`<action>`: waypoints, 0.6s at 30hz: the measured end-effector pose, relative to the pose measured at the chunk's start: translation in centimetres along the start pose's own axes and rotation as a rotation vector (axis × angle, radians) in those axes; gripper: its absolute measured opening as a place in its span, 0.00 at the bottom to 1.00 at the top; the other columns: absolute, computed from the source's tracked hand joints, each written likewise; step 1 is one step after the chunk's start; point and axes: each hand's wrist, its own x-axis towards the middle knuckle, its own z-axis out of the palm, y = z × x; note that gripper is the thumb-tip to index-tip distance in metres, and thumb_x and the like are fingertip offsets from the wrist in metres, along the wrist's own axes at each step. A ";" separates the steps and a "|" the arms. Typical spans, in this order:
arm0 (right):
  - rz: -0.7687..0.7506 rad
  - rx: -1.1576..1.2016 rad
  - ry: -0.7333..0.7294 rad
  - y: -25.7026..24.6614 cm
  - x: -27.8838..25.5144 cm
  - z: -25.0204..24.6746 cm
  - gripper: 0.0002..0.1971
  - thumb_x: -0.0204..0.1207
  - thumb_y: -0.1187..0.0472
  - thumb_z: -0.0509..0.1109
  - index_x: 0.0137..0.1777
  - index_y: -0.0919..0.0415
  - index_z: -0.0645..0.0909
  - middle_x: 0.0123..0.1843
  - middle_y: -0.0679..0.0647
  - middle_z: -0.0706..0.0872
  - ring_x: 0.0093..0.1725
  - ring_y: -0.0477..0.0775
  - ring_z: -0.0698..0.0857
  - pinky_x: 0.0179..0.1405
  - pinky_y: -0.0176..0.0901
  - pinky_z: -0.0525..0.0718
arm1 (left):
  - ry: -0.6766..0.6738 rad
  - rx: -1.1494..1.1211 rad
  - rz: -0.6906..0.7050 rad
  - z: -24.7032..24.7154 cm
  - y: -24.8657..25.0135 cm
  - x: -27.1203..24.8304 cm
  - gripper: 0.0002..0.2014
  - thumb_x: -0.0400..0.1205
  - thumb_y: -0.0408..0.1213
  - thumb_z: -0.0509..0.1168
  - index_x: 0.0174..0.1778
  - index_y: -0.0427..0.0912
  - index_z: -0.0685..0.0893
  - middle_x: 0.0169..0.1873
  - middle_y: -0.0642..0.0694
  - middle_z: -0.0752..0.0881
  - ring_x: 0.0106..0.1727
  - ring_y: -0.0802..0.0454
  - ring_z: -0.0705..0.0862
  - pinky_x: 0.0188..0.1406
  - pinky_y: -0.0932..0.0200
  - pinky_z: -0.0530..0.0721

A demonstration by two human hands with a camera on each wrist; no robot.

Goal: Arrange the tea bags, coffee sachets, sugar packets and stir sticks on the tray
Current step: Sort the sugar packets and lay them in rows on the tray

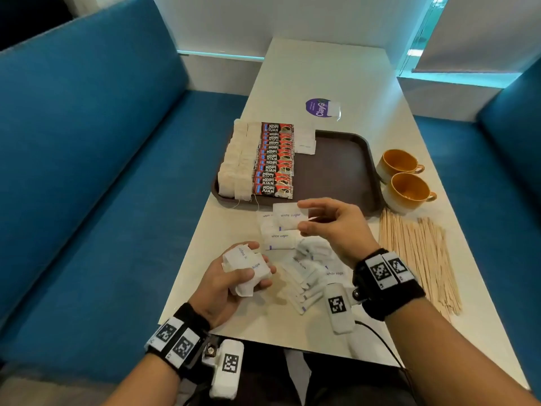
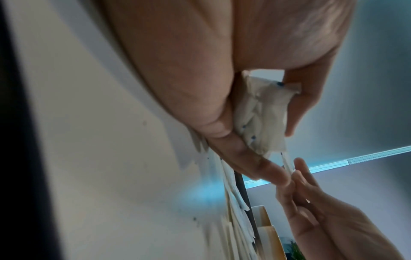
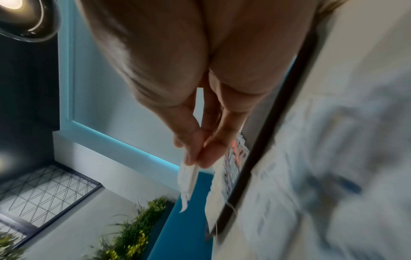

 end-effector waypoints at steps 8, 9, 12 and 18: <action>0.037 -0.032 0.190 -3.2 12.4 -4.9 0.14 0.73 0.76 0.79 0.59 0.69 0.89 0.54 0.65 0.90 0.48 0.57 0.92 0.50 0.45 0.93 | 0.050 0.045 -0.052 0.2 0.4 -0.1 0.31 0.68 0.28 0.77 0.69 0.40 0.80 0.60 0.28 0.84 0.64 0.26 0.85 0.43 0.38 0.91; 0.065 -0.035 0.207 -3.0 14.0 -5.3 0.14 0.74 0.77 0.78 0.59 0.70 0.89 0.55 0.65 0.90 0.48 0.57 0.92 0.49 0.44 0.93 | 0.066 0.058 -0.067 0.3 0.5 -0.1 0.32 0.68 0.28 0.78 0.69 0.40 0.81 0.60 0.27 0.84 0.64 0.26 0.85 0.41 0.38 0.92; 0.145 -0.069 0.212 -1.8 18.0 -5.8 0.11 0.74 0.76 0.78 0.55 0.67 0.89 0.53 0.63 0.91 0.50 0.61 0.93 0.50 0.46 0.93 | 0.089 0.070 -0.107 0.6 0.8 -0.1 0.34 0.65 0.29 0.79 0.69 0.41 0.80 0.59 0.27 0.85 0.65 0.23 0.85 0.39 0.39 0.92; 0.224 -0.151 0.175 0.2 23.0 -4.4 0.10 0.73 0.75 0.79 0.52 0.63 0.90 0.50 0.57 0.91 0.44 0.52 0.91 0.37 0.35 0.91 | 0.107 0.040 -0.179 0.6 1.6 0.0 0.35 0.55 0.30 0.88 0.59 0.42 0.87 0.58 0.23 0.84 0.62 0.21 0.86 0.37 0.37 0.90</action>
